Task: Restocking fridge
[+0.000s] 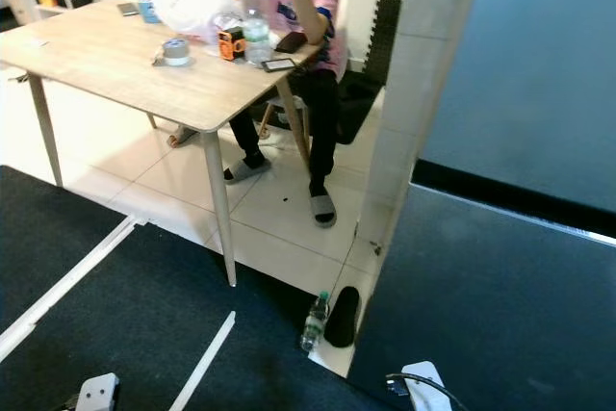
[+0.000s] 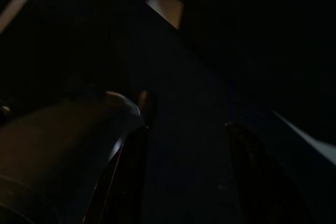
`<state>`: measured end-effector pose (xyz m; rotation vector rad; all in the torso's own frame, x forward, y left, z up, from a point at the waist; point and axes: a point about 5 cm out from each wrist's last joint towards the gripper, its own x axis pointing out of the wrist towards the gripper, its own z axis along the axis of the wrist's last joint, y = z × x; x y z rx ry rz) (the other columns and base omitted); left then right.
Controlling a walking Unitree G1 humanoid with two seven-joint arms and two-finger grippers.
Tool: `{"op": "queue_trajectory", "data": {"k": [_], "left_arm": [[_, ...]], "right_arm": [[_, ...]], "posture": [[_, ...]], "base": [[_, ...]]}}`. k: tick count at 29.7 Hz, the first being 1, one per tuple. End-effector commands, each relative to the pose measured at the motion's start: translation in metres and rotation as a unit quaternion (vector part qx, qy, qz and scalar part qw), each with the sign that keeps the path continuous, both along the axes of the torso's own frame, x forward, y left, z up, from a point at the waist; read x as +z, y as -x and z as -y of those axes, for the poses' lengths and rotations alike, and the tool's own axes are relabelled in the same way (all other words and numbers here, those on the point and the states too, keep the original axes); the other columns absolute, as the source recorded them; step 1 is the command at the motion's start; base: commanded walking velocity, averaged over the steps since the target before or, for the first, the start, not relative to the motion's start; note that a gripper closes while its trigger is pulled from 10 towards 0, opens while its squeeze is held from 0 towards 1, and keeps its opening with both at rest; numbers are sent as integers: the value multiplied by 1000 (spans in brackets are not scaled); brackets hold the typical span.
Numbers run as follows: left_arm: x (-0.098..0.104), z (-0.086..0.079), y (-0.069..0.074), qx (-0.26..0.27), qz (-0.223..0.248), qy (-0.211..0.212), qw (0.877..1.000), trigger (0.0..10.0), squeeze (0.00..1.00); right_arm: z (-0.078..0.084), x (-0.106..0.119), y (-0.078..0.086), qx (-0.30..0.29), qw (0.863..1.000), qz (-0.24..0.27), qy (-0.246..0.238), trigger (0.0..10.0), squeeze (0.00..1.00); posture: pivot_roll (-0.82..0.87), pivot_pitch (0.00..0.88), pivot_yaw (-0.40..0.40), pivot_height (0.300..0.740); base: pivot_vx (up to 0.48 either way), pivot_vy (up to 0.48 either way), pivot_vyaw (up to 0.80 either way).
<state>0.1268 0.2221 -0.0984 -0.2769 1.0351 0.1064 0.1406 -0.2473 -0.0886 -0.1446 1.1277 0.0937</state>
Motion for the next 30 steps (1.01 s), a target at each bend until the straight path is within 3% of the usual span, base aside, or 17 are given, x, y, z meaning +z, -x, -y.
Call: {"op": "queue_trajectory", "data": {"k": [1,15,30], "left_arm": [[0,0,0,3,2,-5,1000,10000,0],[-7,16,14,-11,-13,7,1000,10000,0],[-6,23,9,-2,-2,31,1000,10000,0]], "right_arm": [[-4,0,-3,7,1000,3,-7,10000,0],[2,-2,7,18,1000,-12,4,10000,0],[-2,-2,6,26,1000,-11,-2,10000,0]], "posture": [[-50,0,7,740],[-68,7,13,740],[-63,1,8,740]], "base": [[0,0,781],[0,0,779],[0,0,778]]}}
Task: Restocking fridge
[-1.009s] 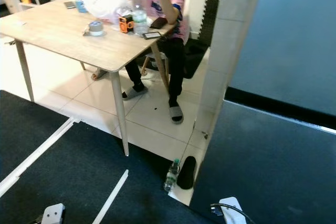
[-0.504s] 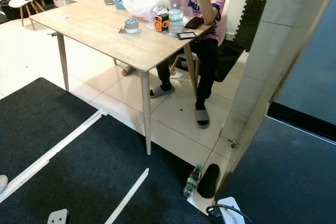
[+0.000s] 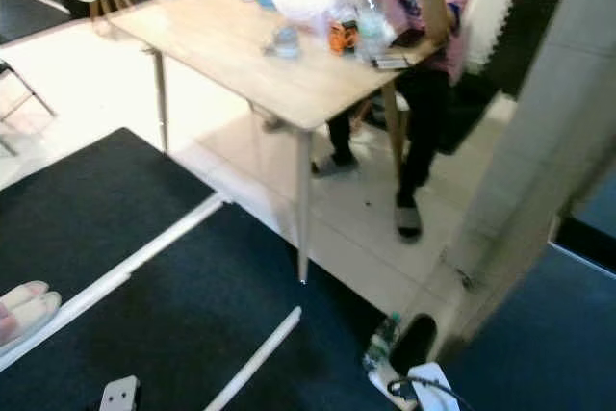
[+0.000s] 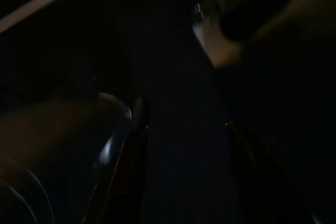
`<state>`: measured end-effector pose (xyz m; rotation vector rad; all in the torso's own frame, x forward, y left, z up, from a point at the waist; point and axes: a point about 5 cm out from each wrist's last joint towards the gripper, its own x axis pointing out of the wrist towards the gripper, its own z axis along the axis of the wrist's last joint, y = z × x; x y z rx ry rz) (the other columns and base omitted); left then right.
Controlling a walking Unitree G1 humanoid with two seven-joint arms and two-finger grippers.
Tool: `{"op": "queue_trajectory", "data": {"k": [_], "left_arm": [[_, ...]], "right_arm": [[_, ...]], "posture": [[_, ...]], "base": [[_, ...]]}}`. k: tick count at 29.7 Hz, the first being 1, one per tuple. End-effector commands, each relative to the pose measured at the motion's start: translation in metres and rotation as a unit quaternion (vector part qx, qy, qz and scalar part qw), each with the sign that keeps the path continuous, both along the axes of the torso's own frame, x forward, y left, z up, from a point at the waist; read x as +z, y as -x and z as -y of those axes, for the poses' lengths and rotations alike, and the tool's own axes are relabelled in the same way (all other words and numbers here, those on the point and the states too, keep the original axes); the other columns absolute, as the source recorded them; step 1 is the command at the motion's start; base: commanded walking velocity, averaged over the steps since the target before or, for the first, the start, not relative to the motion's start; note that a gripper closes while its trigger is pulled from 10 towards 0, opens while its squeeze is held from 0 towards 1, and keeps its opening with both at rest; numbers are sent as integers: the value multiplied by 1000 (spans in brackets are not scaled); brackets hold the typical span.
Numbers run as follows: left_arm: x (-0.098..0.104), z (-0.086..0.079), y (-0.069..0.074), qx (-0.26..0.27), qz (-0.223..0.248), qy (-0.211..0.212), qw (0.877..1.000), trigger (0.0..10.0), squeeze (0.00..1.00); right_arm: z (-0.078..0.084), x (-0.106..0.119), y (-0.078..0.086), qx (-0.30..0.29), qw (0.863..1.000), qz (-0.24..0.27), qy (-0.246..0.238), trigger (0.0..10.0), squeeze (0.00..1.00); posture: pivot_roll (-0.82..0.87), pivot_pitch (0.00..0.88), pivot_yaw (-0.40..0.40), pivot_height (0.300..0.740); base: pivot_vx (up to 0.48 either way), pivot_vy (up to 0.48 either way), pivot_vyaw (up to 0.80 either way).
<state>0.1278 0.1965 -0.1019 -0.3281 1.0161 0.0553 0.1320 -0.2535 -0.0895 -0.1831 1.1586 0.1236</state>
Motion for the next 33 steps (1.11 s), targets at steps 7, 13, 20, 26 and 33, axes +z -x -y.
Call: {"op": "queue_trajectory", "data": {"k": [7,13,20,26,33], "left_arm": [[-3,0,11,7,-16,6,1000,10000,0],[-3,0,11,7,-17,8,1000,10000,0],[-3,0,10,4,-18,10,1000,10000,0],[-3,1,10,1,-16,15,1000,10000,0],[-3,3,10,0,-16,19,1000,10000,0]], "right_arm": [[-9,-1,-2,6,1000,5,-14,10000,0],[-11,-3,0,10,1000,0,-18,10000,0],[-11,-2,-2,3,1000,10,-18,10000,0],[-12,-2,-4,8,1000,10,-17,10000,0],[-13,-2,-4,12,1000,8,-17,10000,0]], "posture": [[-62,2,12,740],[-60,2,11,740],[-63,0,15,740],[-63,0,15,740],[-58,0,13,740]], "base": [[0,0,778],[0,0,777],[0,0,475],[267,0,0],[305,0,0]]}}
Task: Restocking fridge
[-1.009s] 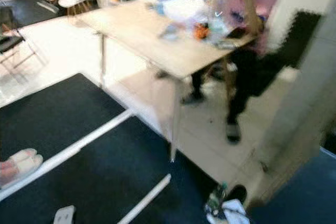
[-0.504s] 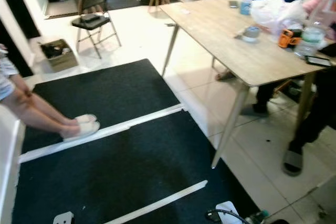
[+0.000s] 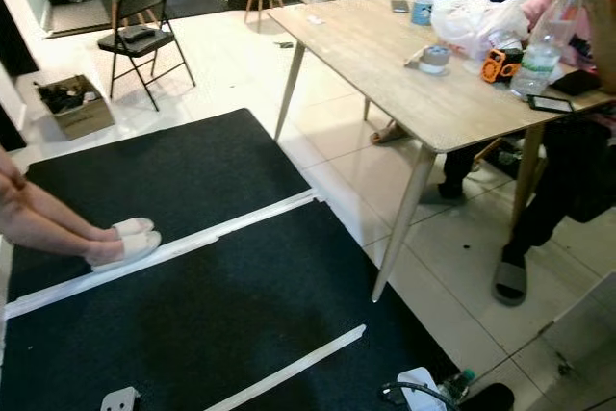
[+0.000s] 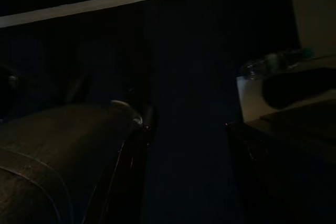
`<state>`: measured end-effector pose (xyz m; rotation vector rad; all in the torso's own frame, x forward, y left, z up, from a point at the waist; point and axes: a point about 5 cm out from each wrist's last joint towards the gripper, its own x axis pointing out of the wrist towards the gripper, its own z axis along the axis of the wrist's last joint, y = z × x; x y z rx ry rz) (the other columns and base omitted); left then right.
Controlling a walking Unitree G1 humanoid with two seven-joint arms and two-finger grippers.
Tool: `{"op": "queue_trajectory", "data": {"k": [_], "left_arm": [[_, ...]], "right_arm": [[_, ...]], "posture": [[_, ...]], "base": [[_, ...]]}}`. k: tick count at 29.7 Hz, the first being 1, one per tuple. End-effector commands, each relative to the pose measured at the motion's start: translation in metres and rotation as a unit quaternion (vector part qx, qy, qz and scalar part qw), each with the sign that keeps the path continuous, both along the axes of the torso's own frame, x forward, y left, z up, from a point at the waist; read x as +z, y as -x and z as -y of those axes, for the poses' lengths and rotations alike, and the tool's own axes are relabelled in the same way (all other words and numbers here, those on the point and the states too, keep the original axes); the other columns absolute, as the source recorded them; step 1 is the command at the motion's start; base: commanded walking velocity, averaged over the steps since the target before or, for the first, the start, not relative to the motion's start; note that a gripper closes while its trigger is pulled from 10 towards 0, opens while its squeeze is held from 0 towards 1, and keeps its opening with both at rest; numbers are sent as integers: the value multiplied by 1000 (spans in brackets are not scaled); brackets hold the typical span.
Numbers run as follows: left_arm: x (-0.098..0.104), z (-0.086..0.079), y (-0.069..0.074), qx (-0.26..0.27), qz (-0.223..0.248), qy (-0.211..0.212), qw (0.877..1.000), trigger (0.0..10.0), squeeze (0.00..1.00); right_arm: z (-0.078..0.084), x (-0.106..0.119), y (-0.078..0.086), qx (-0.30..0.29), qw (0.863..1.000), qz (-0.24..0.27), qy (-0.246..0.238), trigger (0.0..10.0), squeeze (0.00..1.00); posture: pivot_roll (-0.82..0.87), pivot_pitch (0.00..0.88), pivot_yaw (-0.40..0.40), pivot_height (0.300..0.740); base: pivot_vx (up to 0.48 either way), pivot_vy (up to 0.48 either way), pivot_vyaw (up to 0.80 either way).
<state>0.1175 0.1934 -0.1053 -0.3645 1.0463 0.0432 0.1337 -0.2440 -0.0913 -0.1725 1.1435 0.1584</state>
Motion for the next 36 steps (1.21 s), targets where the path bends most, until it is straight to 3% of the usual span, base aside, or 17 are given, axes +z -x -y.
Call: {"op": "queue_trajectory", "data": {"k": [1,18,36], "left_arm": [[0,0,0,-2,-2,1,1000,10000,0],[0,2,0,-6,-2,1,1000,10000,0],[-1,4,1,-9,-4,3,1000,10000,0]], "right_arm": [[-4,-1,-2,2,1000,2,-3,10000,0],[-6,1,-7,13,1000,8,-4,10000,0],[-5,-1,-1,8,1000,-2,2,10000,0]], "posture": [[-56,0,10,740],[-44,0,1,740],[-45,0,4,740]], "base": [[300,0,0],[306,0,0],[312,0,0]]}}
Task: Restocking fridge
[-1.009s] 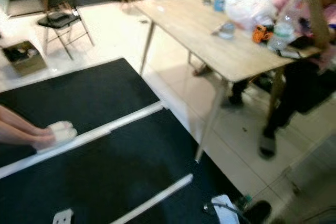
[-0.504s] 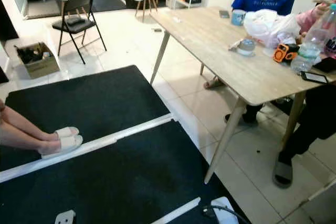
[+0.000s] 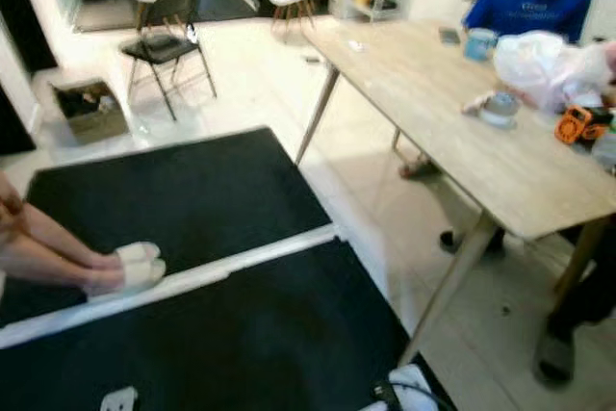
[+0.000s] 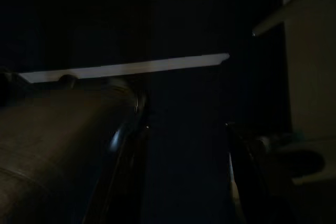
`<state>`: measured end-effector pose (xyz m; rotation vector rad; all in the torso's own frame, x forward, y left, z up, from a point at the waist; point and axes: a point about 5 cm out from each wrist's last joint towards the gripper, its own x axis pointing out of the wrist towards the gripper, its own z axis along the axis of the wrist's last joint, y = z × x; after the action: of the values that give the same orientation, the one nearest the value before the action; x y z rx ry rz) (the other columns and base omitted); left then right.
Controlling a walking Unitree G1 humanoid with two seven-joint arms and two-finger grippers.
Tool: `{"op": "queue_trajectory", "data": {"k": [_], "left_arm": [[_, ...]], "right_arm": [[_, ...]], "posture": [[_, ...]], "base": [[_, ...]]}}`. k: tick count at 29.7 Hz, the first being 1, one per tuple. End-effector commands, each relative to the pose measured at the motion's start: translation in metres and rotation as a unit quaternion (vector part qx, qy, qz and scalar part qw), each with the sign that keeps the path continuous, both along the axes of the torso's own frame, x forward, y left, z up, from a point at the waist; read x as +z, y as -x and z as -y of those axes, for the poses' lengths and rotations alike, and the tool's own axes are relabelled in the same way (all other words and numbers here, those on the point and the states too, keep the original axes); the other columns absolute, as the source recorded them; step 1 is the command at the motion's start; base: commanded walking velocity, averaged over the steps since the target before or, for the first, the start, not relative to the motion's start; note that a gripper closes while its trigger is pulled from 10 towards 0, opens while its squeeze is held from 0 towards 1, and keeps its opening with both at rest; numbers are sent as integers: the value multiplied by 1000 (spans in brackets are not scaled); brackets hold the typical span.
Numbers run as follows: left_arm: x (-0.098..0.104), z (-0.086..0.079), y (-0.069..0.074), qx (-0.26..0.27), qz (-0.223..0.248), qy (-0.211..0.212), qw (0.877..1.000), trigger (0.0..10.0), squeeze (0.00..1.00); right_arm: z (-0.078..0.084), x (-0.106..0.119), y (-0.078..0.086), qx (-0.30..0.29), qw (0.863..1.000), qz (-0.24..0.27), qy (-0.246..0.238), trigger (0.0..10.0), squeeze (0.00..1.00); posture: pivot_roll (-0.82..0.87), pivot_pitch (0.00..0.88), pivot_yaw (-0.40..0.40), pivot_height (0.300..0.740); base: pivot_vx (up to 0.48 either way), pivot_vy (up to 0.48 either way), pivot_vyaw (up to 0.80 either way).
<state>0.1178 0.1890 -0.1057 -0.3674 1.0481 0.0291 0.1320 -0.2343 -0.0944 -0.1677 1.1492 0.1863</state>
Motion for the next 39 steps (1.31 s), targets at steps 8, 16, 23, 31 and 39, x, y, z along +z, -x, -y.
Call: {"op": "queue_trajectory", "data": {"k": [8,16,23,31,39], "left_arm": [[0,-1,1,-4,-4,-3,1000,10000,0],[-1,1,1,-7,-5,-2,1000,10000,0],[-1,3,2,-9,-6,0,1000,10000,0],[-1,1,2,-14,-8,-2,1000,10000,0],[0,-1,1,-14,-5,-3,1000,10000,0]], "right_arm": [[4,2,-2,-4,1000,2,11,10000,0],[5,1,1,-1,1000,-9,18,10000,0],[6,1,-2,-10,1000,-2,18,10000,0],[2,1,-3,-13,1000,1,15,10000,0],[-1,-2,3,-9,1000,-8,13,10000,0]], "posture": [[-44,0,4,740],[-45,0,2,740],[-46,0,-1,740],[-51,0,10,740],[-47,0,15,740]], "base": [[312,0,0],[447,0,-391],[443,0,-571],[448,0,0],[446,0,0]]}}
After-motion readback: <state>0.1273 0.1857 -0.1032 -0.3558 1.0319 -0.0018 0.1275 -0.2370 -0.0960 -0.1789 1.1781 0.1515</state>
